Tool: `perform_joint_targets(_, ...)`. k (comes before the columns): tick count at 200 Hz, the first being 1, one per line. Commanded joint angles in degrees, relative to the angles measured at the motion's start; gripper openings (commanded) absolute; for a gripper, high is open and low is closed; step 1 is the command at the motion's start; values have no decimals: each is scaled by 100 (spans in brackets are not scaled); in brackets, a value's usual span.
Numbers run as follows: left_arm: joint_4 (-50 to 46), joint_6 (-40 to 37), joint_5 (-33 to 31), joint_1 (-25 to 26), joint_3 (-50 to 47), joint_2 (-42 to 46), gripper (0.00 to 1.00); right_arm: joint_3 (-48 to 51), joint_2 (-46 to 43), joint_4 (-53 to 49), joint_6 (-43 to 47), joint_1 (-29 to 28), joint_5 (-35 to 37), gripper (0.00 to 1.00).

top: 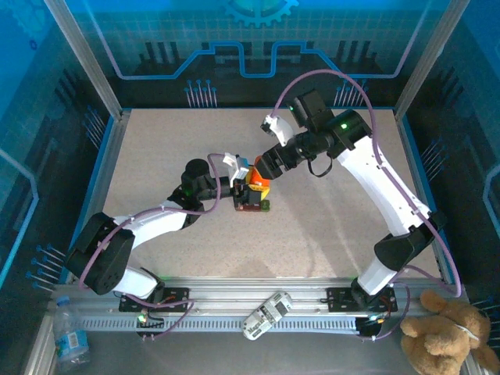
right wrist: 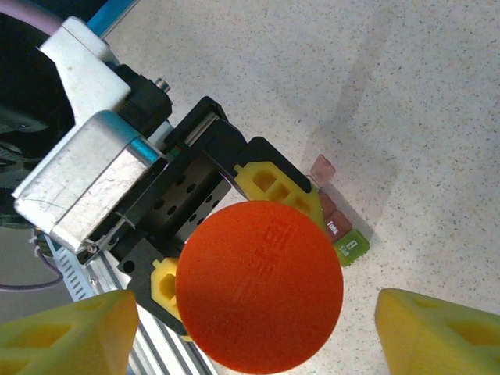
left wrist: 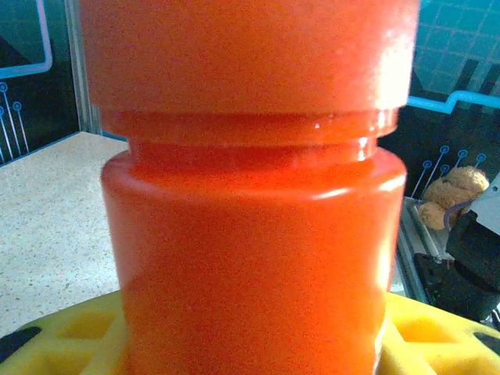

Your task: Sort the pills into containers

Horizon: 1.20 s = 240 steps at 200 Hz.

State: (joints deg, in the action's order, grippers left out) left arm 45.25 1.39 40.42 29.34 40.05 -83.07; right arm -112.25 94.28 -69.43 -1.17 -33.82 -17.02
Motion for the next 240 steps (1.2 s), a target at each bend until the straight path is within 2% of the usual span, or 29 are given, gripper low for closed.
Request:
perform_joint_targets(1,122,15,185,-34,215,125,0,-176,116,-132,56,-72,-123,76)
perform_joint_targets(27,127,23,184,-34,218,126,0,-166,156,-115,38,-72,-150,68)
perform_joint_targets(68,178,53,134,-35,220,107,0,-13,127,-16,-38,-77,-178,46)
perform_joint_targets(109,509,192,-243,-35,187,81,0,853,-230,566,-485,-81,-74,36)
perform_joint_targets(172,1020,388,-696,-27,161,-21,0,2352,-683,1982,-2051,-501,573,35)
perform_joint_targets(202,1101,356,-849,-23,122,-45,0,2488,-628,2283,-2724,-864,1146,35)
perform_joint_targets(240,1187,309,-992,-16,59,-63,0,2468,-599,2507,-3064,-996,1406,35)
